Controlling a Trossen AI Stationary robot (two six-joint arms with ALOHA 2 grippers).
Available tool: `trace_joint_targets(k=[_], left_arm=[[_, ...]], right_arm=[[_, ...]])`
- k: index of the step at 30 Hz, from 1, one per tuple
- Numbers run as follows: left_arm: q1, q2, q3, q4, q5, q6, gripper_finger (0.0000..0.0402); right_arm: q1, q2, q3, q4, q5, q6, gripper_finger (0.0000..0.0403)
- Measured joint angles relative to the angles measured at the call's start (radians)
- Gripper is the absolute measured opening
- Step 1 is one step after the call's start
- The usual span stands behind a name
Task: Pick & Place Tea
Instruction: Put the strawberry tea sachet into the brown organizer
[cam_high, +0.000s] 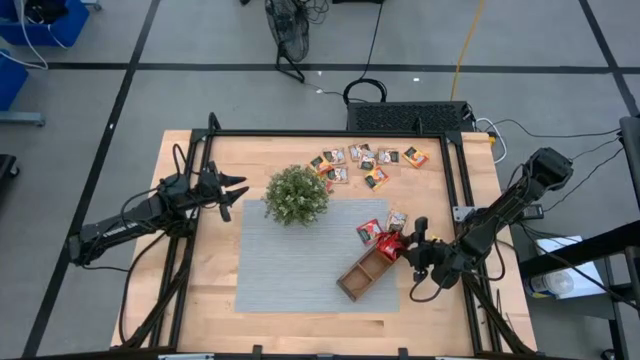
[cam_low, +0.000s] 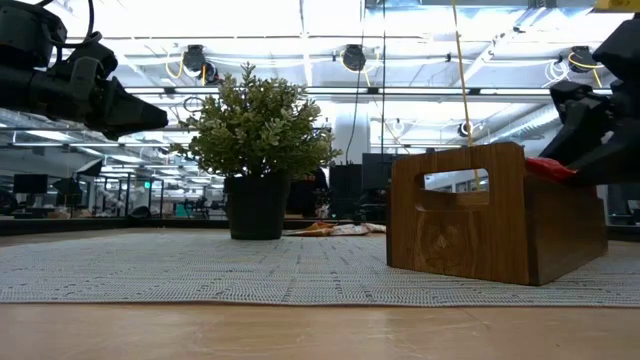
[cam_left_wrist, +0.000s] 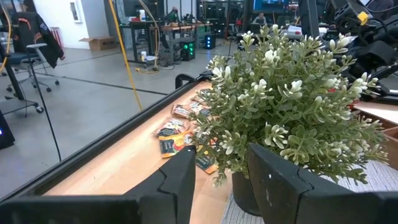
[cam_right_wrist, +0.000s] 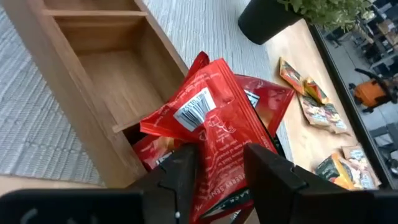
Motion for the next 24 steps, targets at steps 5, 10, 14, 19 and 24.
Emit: trace_joint_targets(k=[5, 10, 14, 19, 24], left_arm=[[0.0, 0.0, 0.0, 0.0, 0.0, 0.0, 0.0147], [0.0, 0.0, 0.0, 0.0, 0.0, 0.0, 0.0147], [0.0, 0.0, 0.0, 0.0, 0.0, 0.0, 0.0147], [0.0, 0.0, 0.0, 0.0, 0.0, 0.0, 0.0147], [0.0, 0.0, 0.0, 0.0, 0.0, 0.0, 0.0147]], right_arm=[[0.001, 0.0, 0.0, -0.001, -0.003, -0.028, 0.0119], [0.001, 0.0, 0.0, 0.0, -0.03, -0.031, 0.0119], [-0.005, 0.0, 0.0, -0.002, -0.025, -0.03, 0.0125], [-0.013, 0.0, -0.013, 0.015, -0.075, 0.01, 0.0121], [-0.013, -0.001, -0.014, 0.02, -0.102, 0.004, 0.0114]])
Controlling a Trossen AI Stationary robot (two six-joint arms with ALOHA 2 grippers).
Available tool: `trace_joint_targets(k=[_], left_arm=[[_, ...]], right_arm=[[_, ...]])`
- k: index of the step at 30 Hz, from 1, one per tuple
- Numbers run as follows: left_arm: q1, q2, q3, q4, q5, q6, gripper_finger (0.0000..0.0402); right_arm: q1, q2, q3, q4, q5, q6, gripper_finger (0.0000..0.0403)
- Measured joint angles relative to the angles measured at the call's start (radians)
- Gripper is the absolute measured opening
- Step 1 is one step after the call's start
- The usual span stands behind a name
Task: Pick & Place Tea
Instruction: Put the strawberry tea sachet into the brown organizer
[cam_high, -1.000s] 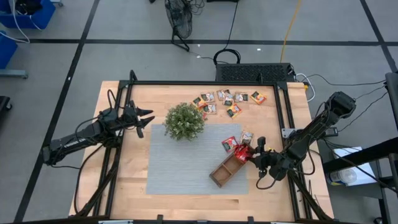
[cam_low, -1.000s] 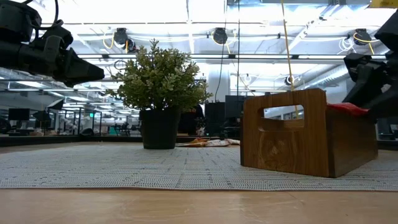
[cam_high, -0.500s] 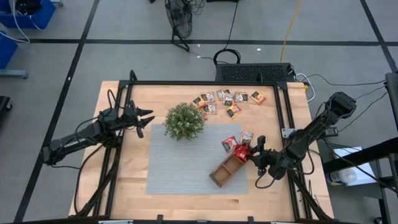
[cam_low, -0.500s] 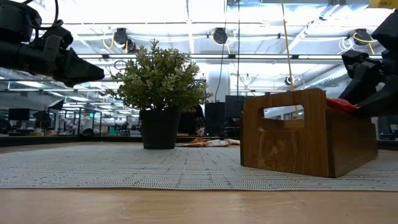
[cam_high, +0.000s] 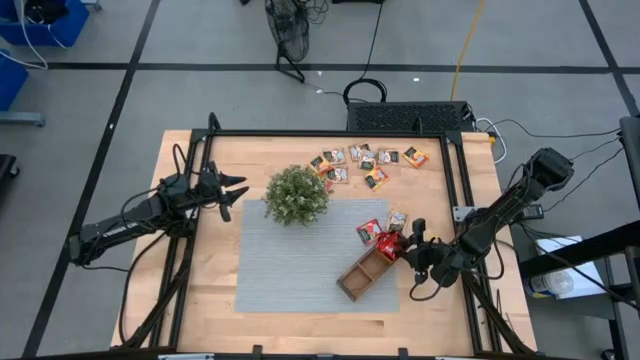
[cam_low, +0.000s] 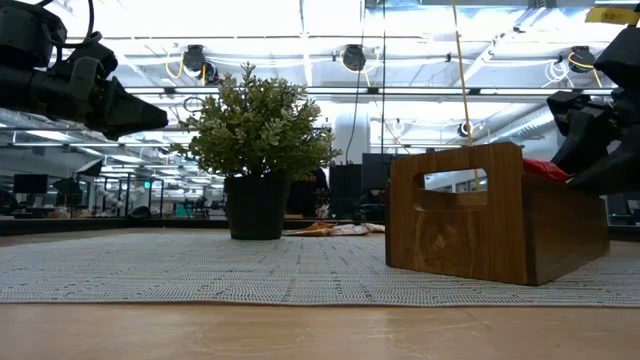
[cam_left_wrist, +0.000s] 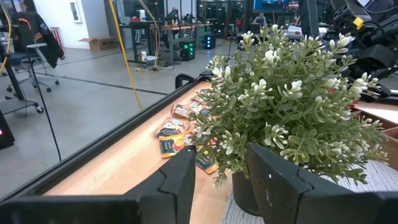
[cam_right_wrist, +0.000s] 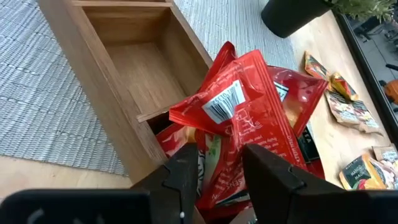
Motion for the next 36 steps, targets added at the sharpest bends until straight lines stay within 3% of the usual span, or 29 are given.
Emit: trace_joint_targets(k=[9, 19, 32, 36], left_arm=[[0.0, 0.0, 0.0, 0.0, 0.0, 0.0, 0.0147], [0.0, 0.0, 0.0, 0.0, 0.0, 0.0, 0.0148], [0.0, 0.0, 0.0, 0.0, 0.0, 0.0, 0.0147], [0.0, 0.0, 0.0, 0.0, 0.0, 0.0, 0.0147]], right_arm=[[0.0, 0.0, 0.0, 0.011, 0.001, 0.007, 0.0129], [0.001, -0.035, -0.001, 0.149, -0.006, -0.094, 0.0141], [0.001, -0.05, -0.001, 0.145, 0.0, -0.107, 0.0142], [0.002, -0.05, -0.001, 0.124, 0.047, -0.107, 0.0141]])
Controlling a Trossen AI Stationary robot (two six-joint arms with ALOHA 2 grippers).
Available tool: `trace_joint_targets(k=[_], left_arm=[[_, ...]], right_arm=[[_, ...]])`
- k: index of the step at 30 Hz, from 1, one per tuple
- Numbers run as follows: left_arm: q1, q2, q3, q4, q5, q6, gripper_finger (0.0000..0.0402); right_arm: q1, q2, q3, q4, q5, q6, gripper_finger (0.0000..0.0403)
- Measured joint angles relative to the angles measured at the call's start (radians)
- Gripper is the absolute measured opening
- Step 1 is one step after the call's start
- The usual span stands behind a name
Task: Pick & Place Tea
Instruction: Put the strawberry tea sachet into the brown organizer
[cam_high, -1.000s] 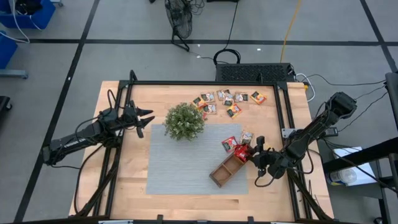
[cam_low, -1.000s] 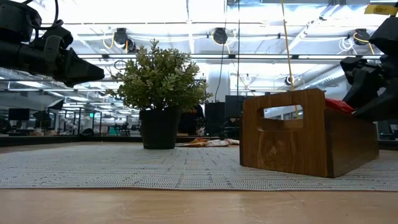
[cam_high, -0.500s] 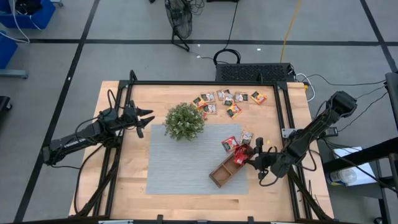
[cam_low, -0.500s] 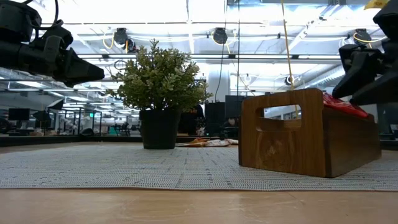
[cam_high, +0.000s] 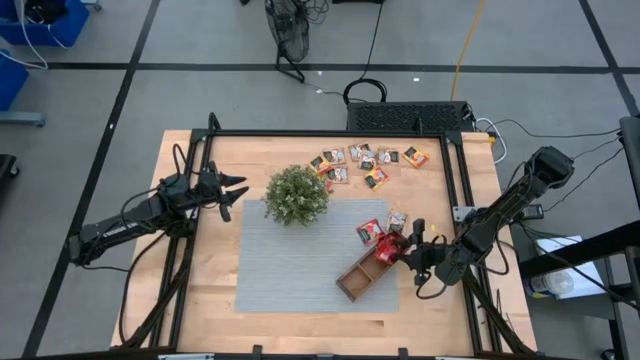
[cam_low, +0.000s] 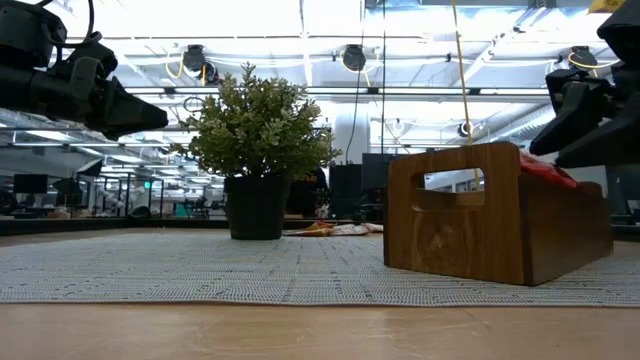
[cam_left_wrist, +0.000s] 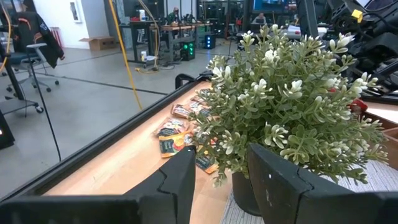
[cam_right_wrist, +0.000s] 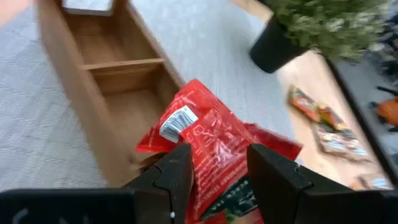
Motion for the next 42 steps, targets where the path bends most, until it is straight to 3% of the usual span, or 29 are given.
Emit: trace_joint_targets(k=[20, 42], left_arm=[[0.0, 0.0, 0.0, 0.0, 0.0, 0.0, 0.0147], [0.0, 0.0, 0.0, 0.0, 0.0, 0.0, 0.0148]], right_arm=[[0.0, 0.0, 0.0, -0.133, 0.031, -0.031, 0.0134], [0.002, 0.0, 0.001, -0.136, 0.059, -0.278, 0.0102]])
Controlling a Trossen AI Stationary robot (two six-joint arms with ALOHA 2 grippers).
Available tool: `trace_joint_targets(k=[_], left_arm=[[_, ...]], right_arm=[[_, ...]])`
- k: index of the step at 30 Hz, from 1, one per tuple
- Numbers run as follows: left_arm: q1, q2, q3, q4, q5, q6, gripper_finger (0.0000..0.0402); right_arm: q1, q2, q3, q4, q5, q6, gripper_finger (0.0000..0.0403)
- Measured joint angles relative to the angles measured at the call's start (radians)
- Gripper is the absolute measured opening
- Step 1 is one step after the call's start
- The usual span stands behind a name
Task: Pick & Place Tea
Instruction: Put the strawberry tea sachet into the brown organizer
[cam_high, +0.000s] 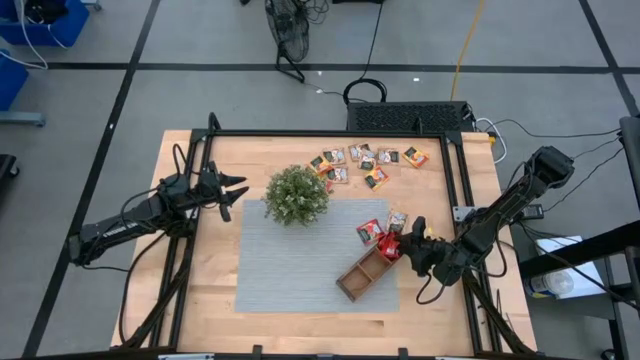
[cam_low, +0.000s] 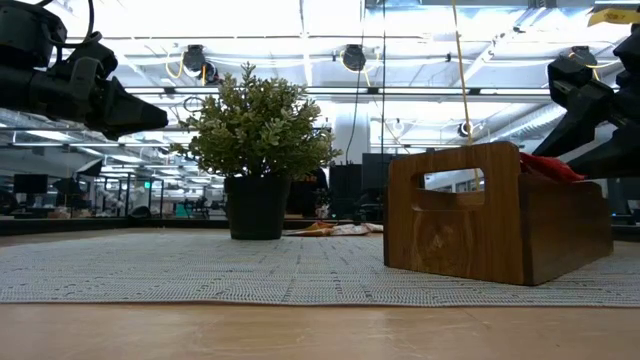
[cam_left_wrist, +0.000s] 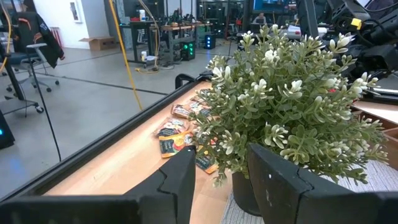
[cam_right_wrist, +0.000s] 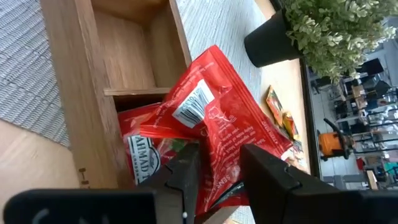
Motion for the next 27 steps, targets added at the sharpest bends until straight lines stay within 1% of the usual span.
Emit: trace_joint_targets(k=[4, 8, 11, 13, 17, 20, 24, 27], left_arm=[[0.0, 0.0, 0.0, 0.0, 0.0, 0.0, 0.0147], [0.0, 0.0, 0.0, 0.0, 0.0, 0.0, 0.0147], [0.0, 0.0, 0.0, 0.0, 0.0, 0.0, 0.0147], [0.0, 0.0, 0.0, 0.0, 0.0, 0.0, 0.0147], [0.0, 0.0, 0.0, 0.0, 0.0, 0.0, 0.0147], [0.0, 0.0, 0.0, 0.0, 0.0, 0.0, 0.0147], [0.0, 0.0, 0.0, 0.0, 0.0, 0.0, 0.0147], [0.0, 0.0, 0.0, 0.0, 0.0, 0.0, 0.0147]], right_arm=[[0.0, 0.0, 0.0, -0.001, 0.0, 0.039, 0.0102], [0.0, 0.0, 0.0, -0.037, -0.001, 0.187, 0.0105], [0.0, 0.0, 0.0, -0.082, -0.004, 0.294, 0.0118], [0.0, 0.0, 0.0, -0.101, -0.004, 0.329, 0.0133], [0.0, 0.0, 0.0, -0.103, -0.005, 0.336, 0.0169], [0.0, 0.0, 0.0, -0.058, -0.006, 0.316, 0.0192], [0.0, 0.0, 0.0, 0.043, -0.009, 0.274, 0.0211], [0.0, -0.001, 0.0, 0.077, -0.038, 0.262, 0.0218]])
